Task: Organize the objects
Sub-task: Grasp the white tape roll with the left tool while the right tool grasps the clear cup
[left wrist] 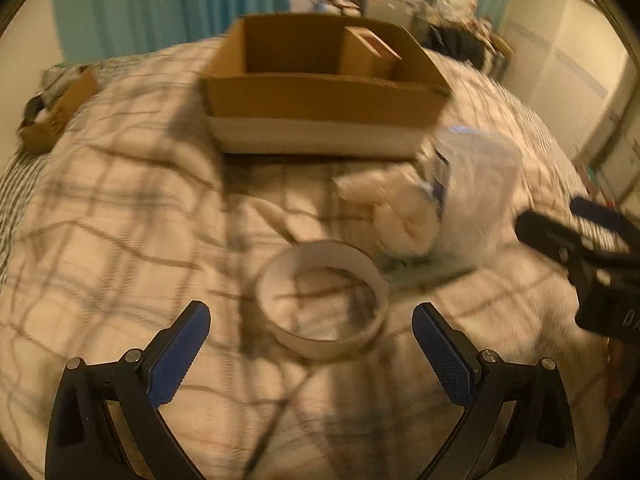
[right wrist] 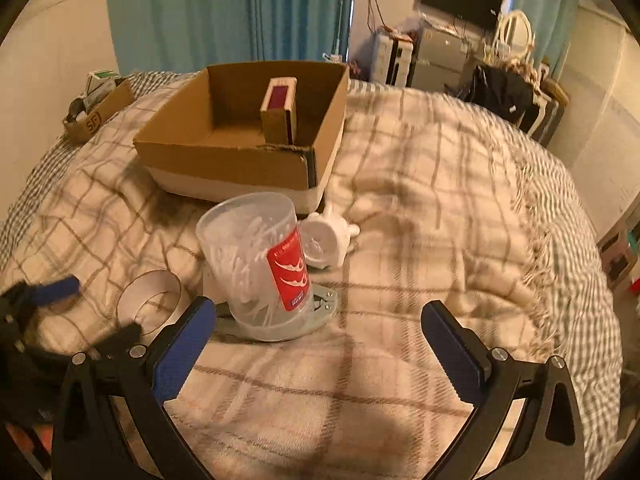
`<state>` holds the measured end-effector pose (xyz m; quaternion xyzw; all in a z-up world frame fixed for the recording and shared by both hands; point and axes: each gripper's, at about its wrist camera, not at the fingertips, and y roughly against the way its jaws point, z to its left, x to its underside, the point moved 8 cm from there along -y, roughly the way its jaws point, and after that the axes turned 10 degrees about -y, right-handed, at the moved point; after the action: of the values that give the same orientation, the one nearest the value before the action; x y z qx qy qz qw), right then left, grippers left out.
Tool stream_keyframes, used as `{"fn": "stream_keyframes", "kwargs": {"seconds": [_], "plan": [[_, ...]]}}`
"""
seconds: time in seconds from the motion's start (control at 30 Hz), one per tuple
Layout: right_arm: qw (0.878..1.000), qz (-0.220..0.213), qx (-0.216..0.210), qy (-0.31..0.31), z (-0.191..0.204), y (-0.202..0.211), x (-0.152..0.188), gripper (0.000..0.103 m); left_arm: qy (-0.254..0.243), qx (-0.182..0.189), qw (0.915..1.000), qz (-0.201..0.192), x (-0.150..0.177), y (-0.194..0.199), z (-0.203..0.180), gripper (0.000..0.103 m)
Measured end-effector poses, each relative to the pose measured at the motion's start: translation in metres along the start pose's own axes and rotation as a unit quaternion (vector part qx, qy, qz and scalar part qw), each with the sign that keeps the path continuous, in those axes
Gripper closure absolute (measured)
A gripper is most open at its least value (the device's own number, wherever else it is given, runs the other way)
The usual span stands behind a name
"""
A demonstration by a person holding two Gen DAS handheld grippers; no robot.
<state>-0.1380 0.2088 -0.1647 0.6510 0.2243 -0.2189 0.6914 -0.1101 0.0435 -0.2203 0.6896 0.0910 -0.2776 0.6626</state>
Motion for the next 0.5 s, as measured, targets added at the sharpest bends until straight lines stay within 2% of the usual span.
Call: {"fn": "stream_keyframes", "kwargs": {"seconds": [0.1,0.2,0.23,0.3,0.33,0.5], "plan": [[1.000,0.003,-0.003,0.000,0.002,-0.003,0.002,0.001,-0.010,0.016,0.9998,0.008,-0.002,-0.011,-0.009,0.000],[1.000,0.001,-0.006,-0.001,0.003,-0.002,0.001,0.000,0.028,0.025,0.9993,0.010,-0.007,-0.020,0.002,0.001],[1.000,0.001,-0.006,-0.002,0.003,-0.002,0.000,0.000,0.048,0.038,0.9981,0.009,-0.009,-0.023,0.006,0.001],[1.000,-0.001,-0.007,-0.003,0.003,-0.002,-0.002,0.001,0.066,0.056,0.9962,0.015,-0.009,-0.029,0.009,0.007],[1.000,-0.002,-0.008,-0.002,0.004,-0.002,-0.004,0.001,0.066,0.060,0.9958,0.022,-0.008,-0.031,0.008,0.009],[1.000,-0.007,-0.010,0.011,0.014,-0.003,-0.012,0.001,0.029,0.038,0.9978,0.046,-0.001,-0.037,-0.002,0.010]]}}
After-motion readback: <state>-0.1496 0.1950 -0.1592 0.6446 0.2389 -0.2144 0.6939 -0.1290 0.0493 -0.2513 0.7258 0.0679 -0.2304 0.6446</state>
